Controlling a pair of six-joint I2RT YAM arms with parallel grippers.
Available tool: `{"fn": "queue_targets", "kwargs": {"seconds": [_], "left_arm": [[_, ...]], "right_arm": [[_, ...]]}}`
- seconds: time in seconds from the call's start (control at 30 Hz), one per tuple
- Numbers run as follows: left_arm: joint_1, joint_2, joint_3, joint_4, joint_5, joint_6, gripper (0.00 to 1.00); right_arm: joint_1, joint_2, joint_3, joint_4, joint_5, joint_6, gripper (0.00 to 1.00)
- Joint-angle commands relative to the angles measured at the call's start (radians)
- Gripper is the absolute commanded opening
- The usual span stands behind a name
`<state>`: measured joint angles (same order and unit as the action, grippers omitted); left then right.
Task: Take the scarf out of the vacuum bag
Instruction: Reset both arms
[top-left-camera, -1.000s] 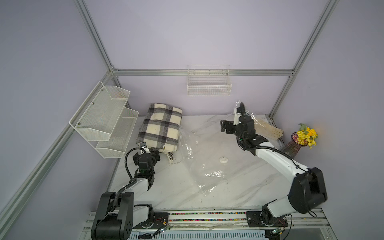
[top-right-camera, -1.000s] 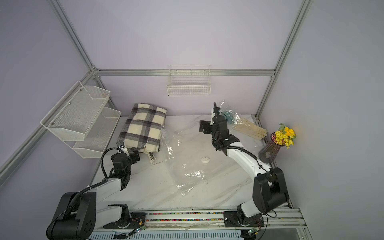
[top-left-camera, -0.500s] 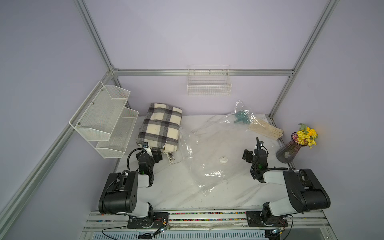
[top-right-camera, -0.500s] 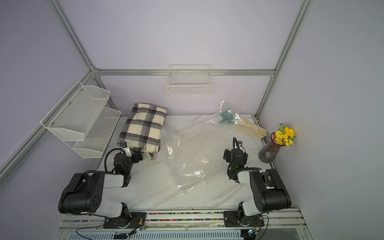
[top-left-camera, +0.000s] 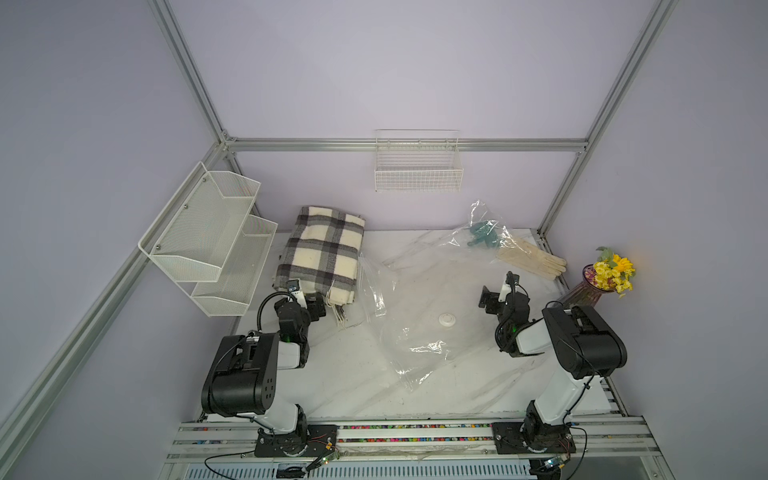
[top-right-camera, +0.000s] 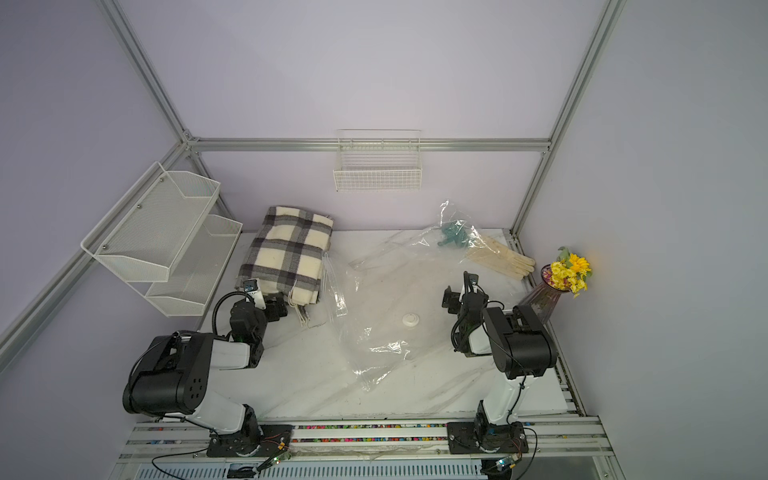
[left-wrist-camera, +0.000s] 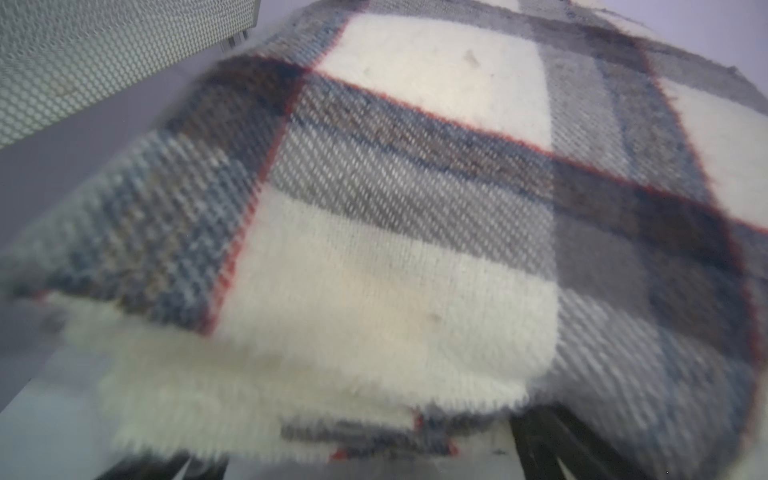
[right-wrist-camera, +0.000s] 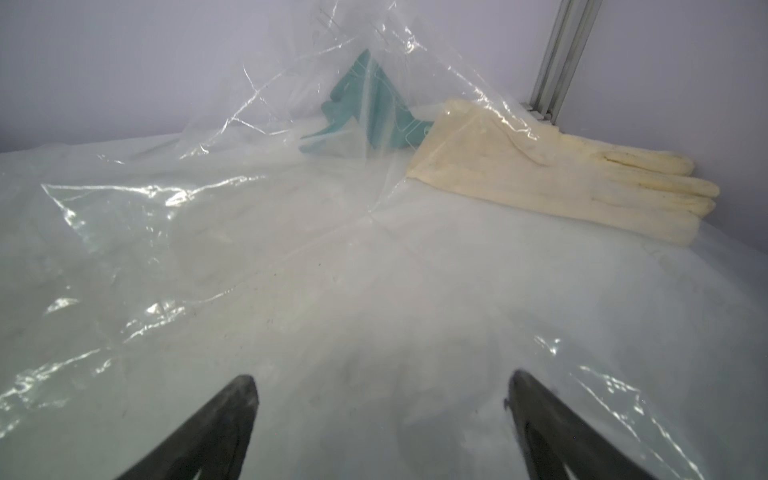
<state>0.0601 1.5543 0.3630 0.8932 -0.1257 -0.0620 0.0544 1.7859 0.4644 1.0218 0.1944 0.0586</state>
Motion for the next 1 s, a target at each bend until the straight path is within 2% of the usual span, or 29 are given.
{"fn": "queue_targets", "kwargs": {"seconds": [0.0,0.97], "left_arm": [[-0.008,0.006,0.025,0.012,0.023,0.032,1.00],[-0.012,-0.001,0.016,0.021,0.017,0.036,1.00]], "right_arm": [[-0.013,-0.002,0.007,-0.014,-0.018,0.001,0.97],[-0.018,-0.008,0.001,-0.001,-0.034,-0.010,0.97]]}}
